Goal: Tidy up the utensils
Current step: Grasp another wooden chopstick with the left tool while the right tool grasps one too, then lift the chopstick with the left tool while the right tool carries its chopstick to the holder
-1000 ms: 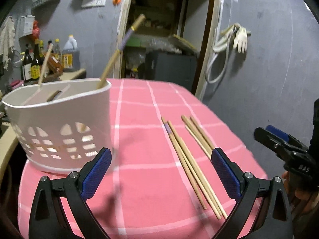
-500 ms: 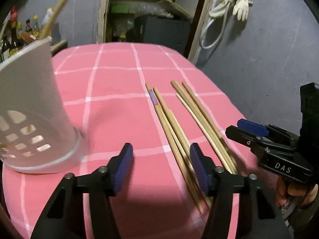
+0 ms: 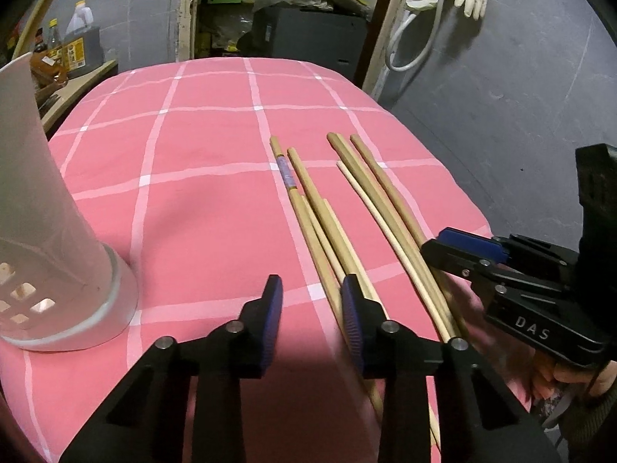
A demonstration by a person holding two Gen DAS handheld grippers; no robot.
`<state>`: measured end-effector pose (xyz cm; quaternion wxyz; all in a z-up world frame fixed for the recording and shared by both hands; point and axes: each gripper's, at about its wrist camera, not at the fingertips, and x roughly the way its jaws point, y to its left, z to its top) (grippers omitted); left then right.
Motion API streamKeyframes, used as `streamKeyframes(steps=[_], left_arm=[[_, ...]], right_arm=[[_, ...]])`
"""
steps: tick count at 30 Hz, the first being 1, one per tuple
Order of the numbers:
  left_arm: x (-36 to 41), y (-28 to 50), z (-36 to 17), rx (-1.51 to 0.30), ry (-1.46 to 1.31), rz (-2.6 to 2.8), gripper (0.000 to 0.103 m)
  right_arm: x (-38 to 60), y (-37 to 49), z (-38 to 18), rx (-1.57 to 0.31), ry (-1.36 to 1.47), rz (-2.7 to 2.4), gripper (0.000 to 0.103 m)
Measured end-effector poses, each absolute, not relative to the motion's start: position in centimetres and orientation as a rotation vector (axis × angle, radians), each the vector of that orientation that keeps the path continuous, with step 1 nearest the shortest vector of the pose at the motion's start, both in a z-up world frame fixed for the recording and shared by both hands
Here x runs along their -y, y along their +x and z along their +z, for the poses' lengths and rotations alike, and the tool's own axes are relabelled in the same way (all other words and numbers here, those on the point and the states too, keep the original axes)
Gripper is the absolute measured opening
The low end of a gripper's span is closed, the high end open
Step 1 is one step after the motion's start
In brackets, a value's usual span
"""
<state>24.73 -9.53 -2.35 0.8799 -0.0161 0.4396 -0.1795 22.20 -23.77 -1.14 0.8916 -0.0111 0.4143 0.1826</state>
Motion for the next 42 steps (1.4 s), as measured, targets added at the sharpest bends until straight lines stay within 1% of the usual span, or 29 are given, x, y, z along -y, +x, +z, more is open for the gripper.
streamKeyframes(steps=[4,13,15,16,19,21,25,28,31,34,42], left_arm=[[9.8,25.3,-2.4,-0.938,-0.034,-0.377,0.023],[10.5,26.6,-2.4,-0.986,-0.039,-0.375,0.018],[10.5,26.9,-2.5,-0.996,-0.048,-0.375,0.009],[10.5,27.1,-2.5,-1.005,-0.059,-0.376,0.009],[9.9,27.5,-2.5,-1.024,-0.103,-0.378,0.006],[9.5,27.4,-2.4,-1.029,-0.122,-0.379,0.004],[8.7,26.3,-2.0,-1.009,-0.130,-0.398,0.004],[8.2,25.6,-1.4,-0.984,-0.129,-0.411,0.004],[7.8,24.8,-0.6,-0.940,-0.140,-0.422,0.004],[7.3,23.3,0.5,-0.859,-0.142,-0.426,0.004],[6.4,19.9,4.0,-0.575,-0.151,-0.405,0.004]], right_arm=[[23.3,22.9,-1.4,-0.886,-0.029,0.392,0.018],[23.2,25.2,-1.4,-0.955,0.025,0.408,0.019],[23.2,25.7,-1.4,-0.971,0.040,0.411,0.017],[23.3,26.1,-1.4,-0.983,0.061,0.405,0.011],[24.4,26.8,-1.5,-1.019,0.161,0.398,0.007],[25.3,26.9,-1.7,-1.033,0.252,0.404,0.006],[26.9,26.2,-2.3,-1.026,0.427,0.432,0.005],[27.5,25.1,-2.5,-1.008,0.499,0.454,0.005],[28.0,23.9,-2.1,-0.964,0.531,0.463,0.005],[27.9,22.3,-0.9,-0.882,0.546,0.477,0.005],[24.5,17.6,3.8,-0.545,0.443,0.513,0.005]])
